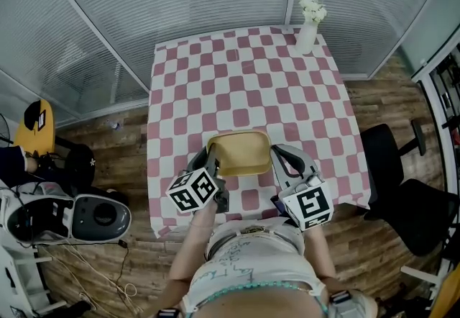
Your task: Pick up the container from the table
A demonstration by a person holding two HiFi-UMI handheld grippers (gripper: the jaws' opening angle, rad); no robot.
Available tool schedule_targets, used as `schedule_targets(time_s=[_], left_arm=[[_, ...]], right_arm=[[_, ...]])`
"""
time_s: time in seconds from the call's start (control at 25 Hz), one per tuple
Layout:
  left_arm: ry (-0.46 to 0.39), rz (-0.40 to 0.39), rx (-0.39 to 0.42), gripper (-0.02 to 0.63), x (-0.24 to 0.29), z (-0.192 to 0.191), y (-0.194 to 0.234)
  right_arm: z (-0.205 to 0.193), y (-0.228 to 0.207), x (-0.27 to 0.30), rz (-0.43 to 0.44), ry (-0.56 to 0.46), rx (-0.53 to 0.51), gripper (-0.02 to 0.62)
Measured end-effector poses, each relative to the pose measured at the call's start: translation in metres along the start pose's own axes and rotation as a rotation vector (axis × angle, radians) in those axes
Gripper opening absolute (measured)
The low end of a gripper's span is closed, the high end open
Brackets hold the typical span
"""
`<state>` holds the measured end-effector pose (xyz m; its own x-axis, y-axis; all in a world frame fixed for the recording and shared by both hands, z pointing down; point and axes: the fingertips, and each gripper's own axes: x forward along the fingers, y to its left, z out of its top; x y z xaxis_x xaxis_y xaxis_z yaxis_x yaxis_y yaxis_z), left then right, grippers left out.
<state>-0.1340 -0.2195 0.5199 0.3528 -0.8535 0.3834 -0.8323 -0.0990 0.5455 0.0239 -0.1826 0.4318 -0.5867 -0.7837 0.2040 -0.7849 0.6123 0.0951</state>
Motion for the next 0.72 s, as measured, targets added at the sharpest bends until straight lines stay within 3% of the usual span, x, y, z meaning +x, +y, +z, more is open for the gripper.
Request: schedule_targets(time_s=[0.4,0.72], left_arm=[[-0.076,-0.054,0.011,0.043,-0.014,0.027,-0.021],[-0.092,-0.006,0.104,0.043,-0.013,0.027,-0.021]], right_arm=[[0.028,0.005,0.0,0.029,-0.066,-0.005,-0.006],[0.032,0.002,-0.001,0.026,-0.103,-0.016,-0.006]])
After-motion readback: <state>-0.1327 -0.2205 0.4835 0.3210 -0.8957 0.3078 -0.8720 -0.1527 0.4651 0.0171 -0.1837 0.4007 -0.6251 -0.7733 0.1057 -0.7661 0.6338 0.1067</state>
